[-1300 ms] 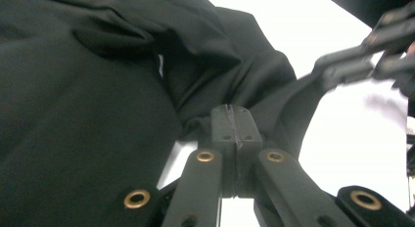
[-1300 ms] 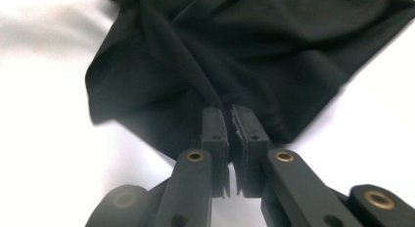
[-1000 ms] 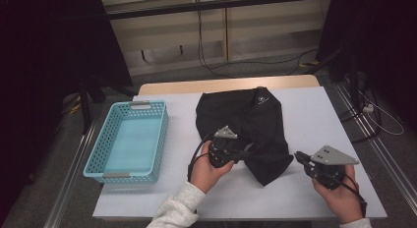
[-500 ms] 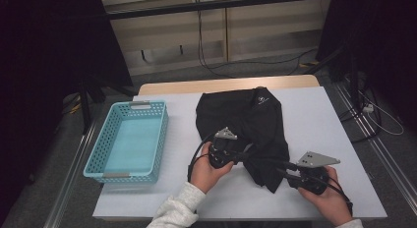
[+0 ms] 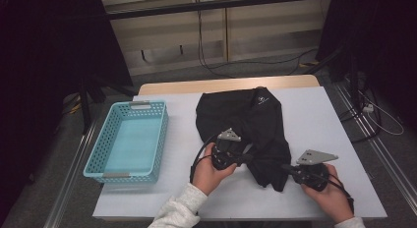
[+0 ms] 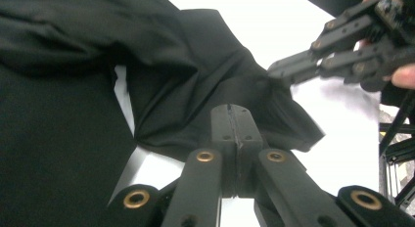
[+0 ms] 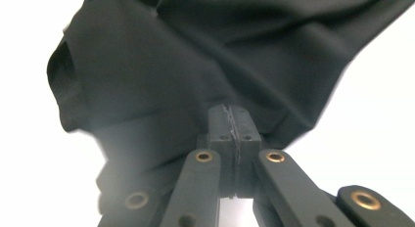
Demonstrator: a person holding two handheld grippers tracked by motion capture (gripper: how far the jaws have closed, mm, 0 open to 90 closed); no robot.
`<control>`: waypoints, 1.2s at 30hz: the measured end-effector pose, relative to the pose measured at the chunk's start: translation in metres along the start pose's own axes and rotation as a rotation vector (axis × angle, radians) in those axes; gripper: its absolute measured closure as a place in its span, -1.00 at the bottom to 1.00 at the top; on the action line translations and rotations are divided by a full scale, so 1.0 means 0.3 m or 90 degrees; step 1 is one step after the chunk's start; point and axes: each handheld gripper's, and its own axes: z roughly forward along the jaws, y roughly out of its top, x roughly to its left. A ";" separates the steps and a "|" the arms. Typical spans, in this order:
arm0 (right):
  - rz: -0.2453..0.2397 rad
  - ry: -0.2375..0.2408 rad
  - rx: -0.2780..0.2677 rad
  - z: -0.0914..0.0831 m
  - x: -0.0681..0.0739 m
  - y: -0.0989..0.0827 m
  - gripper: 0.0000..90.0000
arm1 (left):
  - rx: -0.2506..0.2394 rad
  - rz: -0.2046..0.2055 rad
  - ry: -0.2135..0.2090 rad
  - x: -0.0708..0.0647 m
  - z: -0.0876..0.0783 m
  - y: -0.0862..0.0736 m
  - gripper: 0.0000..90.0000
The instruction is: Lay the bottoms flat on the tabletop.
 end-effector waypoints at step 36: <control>0.047 -0.062 0.001 0.025 -0.091 -0.021 0.74 | 0.055 0.099 -0.026 -0.092 0.149 -0.056 0.08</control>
